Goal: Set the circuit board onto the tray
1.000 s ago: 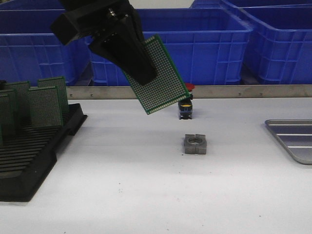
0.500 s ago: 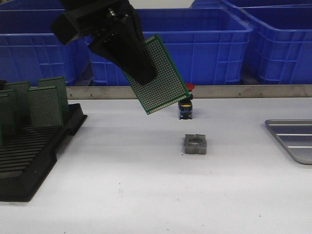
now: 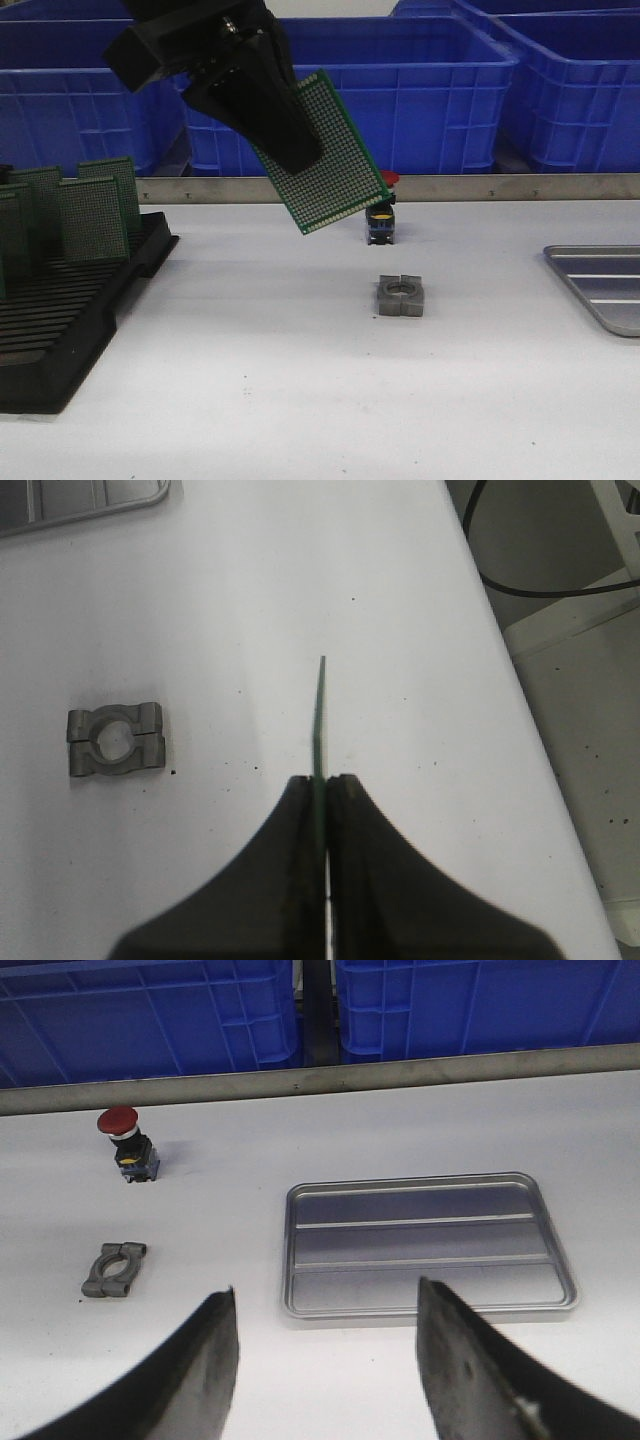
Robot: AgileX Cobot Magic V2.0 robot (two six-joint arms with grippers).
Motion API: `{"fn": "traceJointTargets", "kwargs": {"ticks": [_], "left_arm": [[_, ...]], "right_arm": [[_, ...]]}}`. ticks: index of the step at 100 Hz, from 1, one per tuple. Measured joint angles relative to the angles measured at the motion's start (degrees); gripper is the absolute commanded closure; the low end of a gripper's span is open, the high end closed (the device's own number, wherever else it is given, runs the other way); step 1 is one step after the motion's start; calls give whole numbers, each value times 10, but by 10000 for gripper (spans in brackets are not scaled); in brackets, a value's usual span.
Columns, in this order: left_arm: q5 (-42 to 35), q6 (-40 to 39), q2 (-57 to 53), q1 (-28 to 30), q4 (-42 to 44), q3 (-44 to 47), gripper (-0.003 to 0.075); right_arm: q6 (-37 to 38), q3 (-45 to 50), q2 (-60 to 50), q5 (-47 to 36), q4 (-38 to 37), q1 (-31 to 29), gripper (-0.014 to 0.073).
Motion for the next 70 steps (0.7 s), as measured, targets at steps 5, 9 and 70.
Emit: {"fn": "traceJointTargets", "kwargs": {"ticks": [5, 9, 70], "left_arm": [[0, 0, 0, 0, -1, 0, 739], [0, 0, 0, 0, -3, 0, 739], [0, 0, 0, 0, -6, 0, 739]], "right_arm": [[-17, 0, 12, 0, 19, 0, 144], [-40, 0, 23, 0, 41, 0, 144], [-830, -33, 345, 117, 591, 2, 144]]}}
